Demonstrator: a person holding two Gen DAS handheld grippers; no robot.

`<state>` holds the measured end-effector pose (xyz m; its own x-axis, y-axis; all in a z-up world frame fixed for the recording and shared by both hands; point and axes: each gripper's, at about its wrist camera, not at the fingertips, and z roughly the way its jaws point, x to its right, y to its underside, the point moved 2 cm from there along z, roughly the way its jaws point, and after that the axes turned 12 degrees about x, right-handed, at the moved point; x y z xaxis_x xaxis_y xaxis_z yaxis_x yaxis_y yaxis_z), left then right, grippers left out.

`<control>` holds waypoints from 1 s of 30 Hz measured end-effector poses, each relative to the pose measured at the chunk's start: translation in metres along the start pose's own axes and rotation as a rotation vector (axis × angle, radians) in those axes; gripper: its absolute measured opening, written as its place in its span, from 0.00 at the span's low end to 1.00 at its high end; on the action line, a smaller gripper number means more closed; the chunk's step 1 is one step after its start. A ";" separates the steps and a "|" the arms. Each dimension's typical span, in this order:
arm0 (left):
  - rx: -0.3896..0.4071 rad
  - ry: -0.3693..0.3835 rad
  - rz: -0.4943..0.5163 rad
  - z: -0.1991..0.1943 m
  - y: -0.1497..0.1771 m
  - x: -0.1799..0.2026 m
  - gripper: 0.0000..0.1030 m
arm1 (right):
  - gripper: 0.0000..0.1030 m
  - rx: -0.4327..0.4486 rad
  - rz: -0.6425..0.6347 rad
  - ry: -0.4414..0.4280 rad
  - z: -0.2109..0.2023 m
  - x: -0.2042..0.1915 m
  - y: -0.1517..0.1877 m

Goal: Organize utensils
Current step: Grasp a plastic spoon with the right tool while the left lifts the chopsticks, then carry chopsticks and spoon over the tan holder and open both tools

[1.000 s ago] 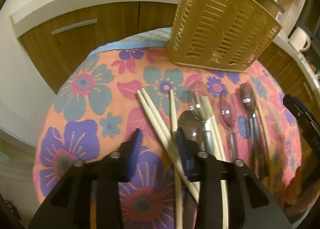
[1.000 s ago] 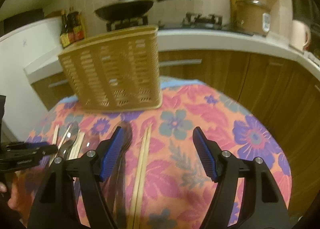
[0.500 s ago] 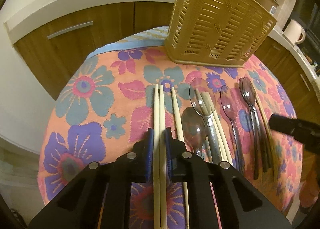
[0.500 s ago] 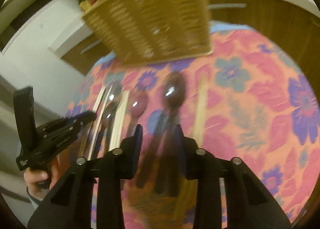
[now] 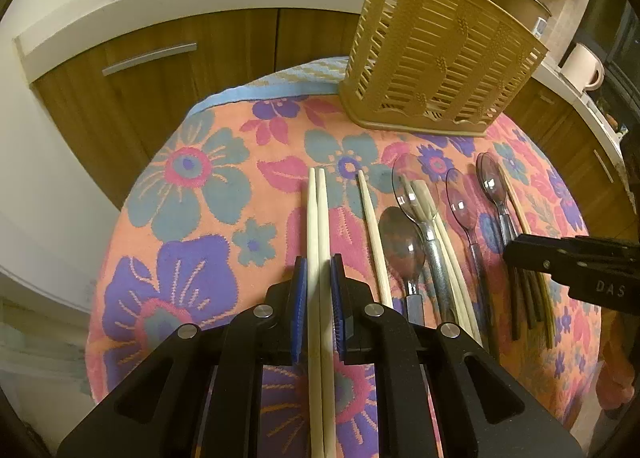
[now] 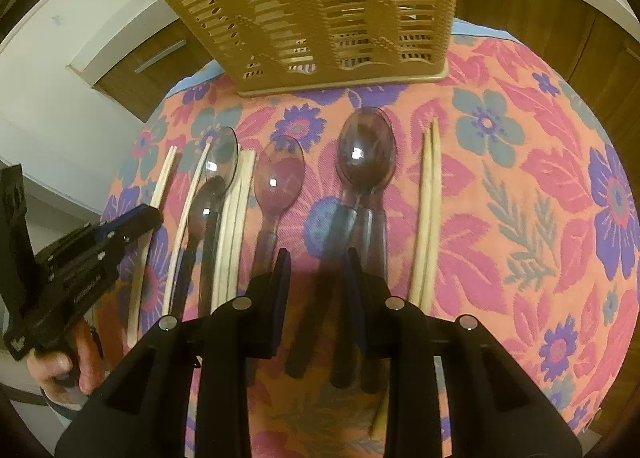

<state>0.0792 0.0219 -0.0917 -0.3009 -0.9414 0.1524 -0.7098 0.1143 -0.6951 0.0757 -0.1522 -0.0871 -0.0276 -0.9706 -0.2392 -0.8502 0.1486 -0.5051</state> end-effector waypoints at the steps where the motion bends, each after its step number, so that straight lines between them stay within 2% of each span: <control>1: 0.001 0.001 -0.001 -0.001 0.000 -0.001 0.10 | 0.23 -0.004 -0.003 0.000 0.001 -0.002 -0.001; 5: 0.002 0.006 -0.006 -0.001 0.000 -0.003 0.10 | 0.23 -0.018 -0.020 0.010 0.006 -0.006 0.000; 12: -0.003 0.004 0.014 0.002 0.000 -0.001 0.10 | 0.20 -0.008 0.065 0.064 0.014 0.012 -0.014; 15: -0.010 -0.003 0.034 0.004 -0.001 0.001 0.11 | 0.20 -0.014 0.027 0.088 0.020 0.009 -0.018; 16: -0.013 -0.004 0.040 0.004 0.000 0.001 0.11 | 0.15 -0.014 0.007 0.101 0.020 0.007 -0.017; 18: -0.023 0.002 0.054 0.002 0.001 0.003 0.20 | 0.10 -0.005 -0.051 0.132 0.021 -0.001 -0.015; 20: -0.032 -0.001 0.072 0.002 0.002 0.006 0.22 | 0.03 0.006 -0.098 0.143 0.020 -0.007 -0.011; 24: -0.051 -0.061 0.178 0.005 0.004 0.019 0.20 | 0.01 0.037 -0.130 0.078 0.009 -0.012 -0.001; 26: -0.043 -0.096 0.222 0.005 0.006 0.025 0.10 | 0.01 0.080 -0.155 0.051 -0.004 -0.016 0.001; 28: -0.023 -0.070 0.203 0.001 0.004 0.025 0.10 | 0.01 0.119 -0.161 0.007 -0.021 -0.017 0.002; 30: 0.041 -0.004 0.154 -0.011 -0.005 0.024 0.10 | 0.01 0.171 -0.168 -0.032 -0.035 -0.022 -0.004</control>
<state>0.0687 0.0025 -0.0763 -0.4015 -0.9150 0.0396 -0.6290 0.2441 -0.7381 0.0620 -0.1377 -0.0508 0.1256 -0.9784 -0.1644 -0.7401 0.0179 -0.6722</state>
